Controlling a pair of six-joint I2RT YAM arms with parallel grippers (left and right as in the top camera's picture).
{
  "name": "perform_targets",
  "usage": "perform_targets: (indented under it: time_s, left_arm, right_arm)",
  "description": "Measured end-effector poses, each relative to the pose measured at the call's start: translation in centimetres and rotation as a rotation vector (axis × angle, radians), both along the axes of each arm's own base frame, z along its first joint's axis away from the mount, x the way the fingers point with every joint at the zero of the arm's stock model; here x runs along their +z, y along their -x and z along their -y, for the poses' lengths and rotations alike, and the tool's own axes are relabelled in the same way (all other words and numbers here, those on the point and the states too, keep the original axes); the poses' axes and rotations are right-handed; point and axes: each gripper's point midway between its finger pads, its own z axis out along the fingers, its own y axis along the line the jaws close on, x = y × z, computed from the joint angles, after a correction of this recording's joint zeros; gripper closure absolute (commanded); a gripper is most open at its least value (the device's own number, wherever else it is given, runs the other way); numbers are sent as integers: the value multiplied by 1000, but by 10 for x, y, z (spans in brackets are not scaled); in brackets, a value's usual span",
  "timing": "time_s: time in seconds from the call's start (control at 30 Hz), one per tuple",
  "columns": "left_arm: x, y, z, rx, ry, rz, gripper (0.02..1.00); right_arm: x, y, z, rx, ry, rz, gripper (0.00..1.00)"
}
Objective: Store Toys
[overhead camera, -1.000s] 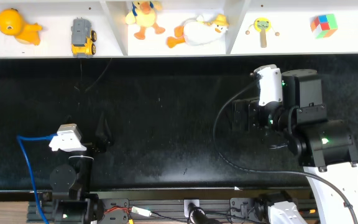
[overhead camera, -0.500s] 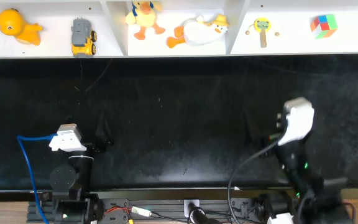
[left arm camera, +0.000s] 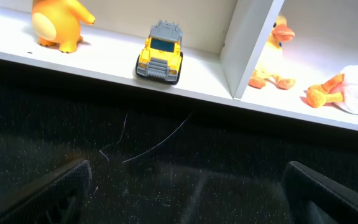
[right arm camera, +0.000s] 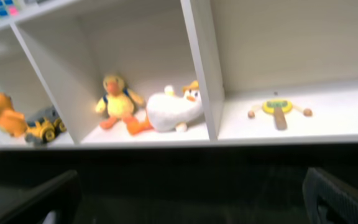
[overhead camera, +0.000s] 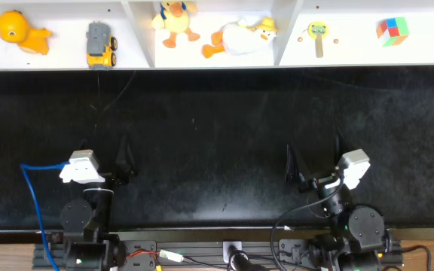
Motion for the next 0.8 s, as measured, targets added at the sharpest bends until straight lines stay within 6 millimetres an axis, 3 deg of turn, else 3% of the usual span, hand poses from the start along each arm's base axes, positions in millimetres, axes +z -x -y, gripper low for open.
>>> perform_targets:
  time_s: [0.17, 0.33, 0.8]
  left_arm:
    - [0, 0, 0, 0, 0, 0, 20]
    - [0, 0, 0, 0, 0, 0, 20]
    - [0, 0, 0, 0, 0, 0, 20]
  right_arm:
    - [-11, -7, -1, 2, -26, 35, 7]
    - [-53, -13, -1, -7, -15, -71, 5]
    - [-49, -13, 0, -14, -24, -56, 7]
